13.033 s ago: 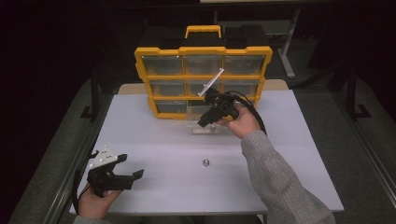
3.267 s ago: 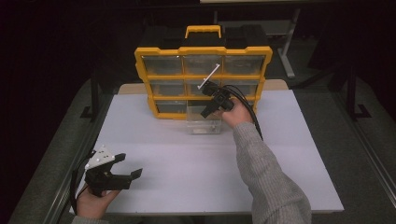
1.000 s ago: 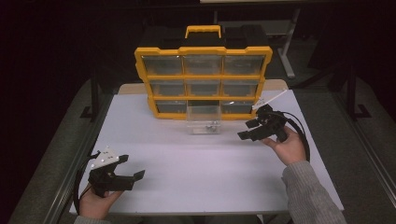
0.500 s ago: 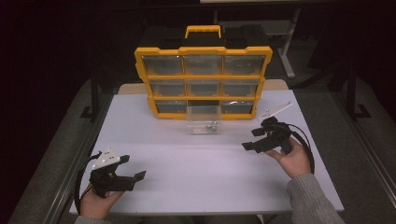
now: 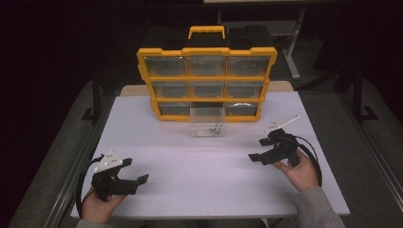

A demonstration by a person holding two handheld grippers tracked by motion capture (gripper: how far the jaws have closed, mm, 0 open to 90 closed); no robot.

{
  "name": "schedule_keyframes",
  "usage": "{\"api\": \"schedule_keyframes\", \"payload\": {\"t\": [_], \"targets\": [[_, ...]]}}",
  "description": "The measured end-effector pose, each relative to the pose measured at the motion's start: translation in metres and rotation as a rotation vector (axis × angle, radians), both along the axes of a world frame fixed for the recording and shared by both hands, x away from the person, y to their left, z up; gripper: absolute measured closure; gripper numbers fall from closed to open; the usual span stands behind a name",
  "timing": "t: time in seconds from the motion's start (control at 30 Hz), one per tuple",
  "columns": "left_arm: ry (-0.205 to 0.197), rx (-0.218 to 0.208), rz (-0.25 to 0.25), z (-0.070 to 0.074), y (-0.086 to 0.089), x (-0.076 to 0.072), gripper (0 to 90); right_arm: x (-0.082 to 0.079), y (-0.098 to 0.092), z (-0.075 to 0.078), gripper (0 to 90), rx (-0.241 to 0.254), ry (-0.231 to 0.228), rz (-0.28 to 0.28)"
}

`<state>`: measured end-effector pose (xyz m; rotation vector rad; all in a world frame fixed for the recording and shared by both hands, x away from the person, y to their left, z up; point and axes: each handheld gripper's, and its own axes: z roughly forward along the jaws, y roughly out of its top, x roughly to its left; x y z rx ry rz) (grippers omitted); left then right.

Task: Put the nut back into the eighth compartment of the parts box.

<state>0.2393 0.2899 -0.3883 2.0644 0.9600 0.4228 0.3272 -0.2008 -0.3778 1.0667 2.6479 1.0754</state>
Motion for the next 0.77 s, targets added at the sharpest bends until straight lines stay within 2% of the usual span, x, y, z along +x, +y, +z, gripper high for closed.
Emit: {"api": "schedule_keyframes", "payload": {"t": [0.1, 0.33, 0.37, 0.63, 0.7, 0.77], "targets": [[0.004, -0.016, 0.010, -0.001, -0.002, -0.001, 14.8, -0.003, -0.002, -0.003, 21.7, 0.007, 0.001, -0.007], [0.003, -0.009, 0.006, -0.001, -0.002, 0.000, 14.8, -0.012, -0.010, -0.009, 19.7, 0.002, -0.008, -0.023], [0.002, 0.001, 0.000, -0.001, -0.001, 0.000, 14.8, -0.013, -0.010, -0.010, 19.5, 0.006, -0.007, -0.027], [-0.002, 0.005, -0.011, -0.002, -0.002, 0.001, 14.8, -0.022, -0.018, -0.018, 18.3, 0.021, -0.006, -0.045], [0.004, -0.012, 0.001, -0.003, -0.003, 0.000, 14.8, -0.023, -0.020, -0.020, 18.0, 0.026, -0.002, -0.052], [0.005, -0.012, 0.002, -0.003, -0.003, 0.000, 14.8, -0.024, -0.022, -0.022, 17.3, 0.030, -0.001, -0.058]]}}
